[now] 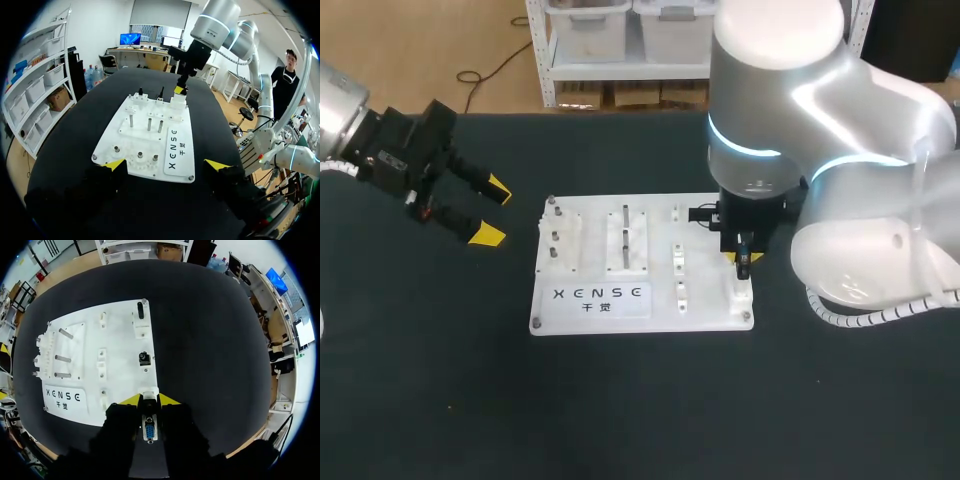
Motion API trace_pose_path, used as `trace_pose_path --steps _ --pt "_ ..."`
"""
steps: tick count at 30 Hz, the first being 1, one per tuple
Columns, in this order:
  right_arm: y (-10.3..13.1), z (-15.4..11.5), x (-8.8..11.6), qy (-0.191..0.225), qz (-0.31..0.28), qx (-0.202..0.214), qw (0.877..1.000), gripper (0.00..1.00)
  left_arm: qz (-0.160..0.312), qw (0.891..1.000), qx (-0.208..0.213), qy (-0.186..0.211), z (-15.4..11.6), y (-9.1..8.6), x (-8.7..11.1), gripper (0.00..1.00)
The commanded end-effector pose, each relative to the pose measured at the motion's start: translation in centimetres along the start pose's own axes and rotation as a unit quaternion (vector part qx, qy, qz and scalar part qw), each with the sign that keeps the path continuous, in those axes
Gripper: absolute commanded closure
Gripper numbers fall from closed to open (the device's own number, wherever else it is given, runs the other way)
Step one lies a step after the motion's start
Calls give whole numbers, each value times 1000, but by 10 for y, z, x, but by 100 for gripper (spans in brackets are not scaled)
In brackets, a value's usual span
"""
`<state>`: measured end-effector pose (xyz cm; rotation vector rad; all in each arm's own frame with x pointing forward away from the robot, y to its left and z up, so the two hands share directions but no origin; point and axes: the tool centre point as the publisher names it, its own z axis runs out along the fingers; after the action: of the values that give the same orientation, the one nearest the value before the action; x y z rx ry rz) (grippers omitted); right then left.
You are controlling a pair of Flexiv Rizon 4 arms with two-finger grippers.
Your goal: Insert the USB connector, Ethernet cable, and multi-pin plug into their matching sockets one by one.
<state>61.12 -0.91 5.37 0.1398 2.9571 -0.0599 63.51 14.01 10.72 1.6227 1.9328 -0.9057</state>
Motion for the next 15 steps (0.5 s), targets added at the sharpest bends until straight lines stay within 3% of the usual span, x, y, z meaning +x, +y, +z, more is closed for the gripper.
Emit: trace_pose_path --steps 1,15 --pt "0 4 -3 -1 2 0 1000 100 1 1000 0 -1 0 1 1 0" --pt "0 16 1 8 -2 4 1000 100 1 1000 0 -1 0 1 1 0"
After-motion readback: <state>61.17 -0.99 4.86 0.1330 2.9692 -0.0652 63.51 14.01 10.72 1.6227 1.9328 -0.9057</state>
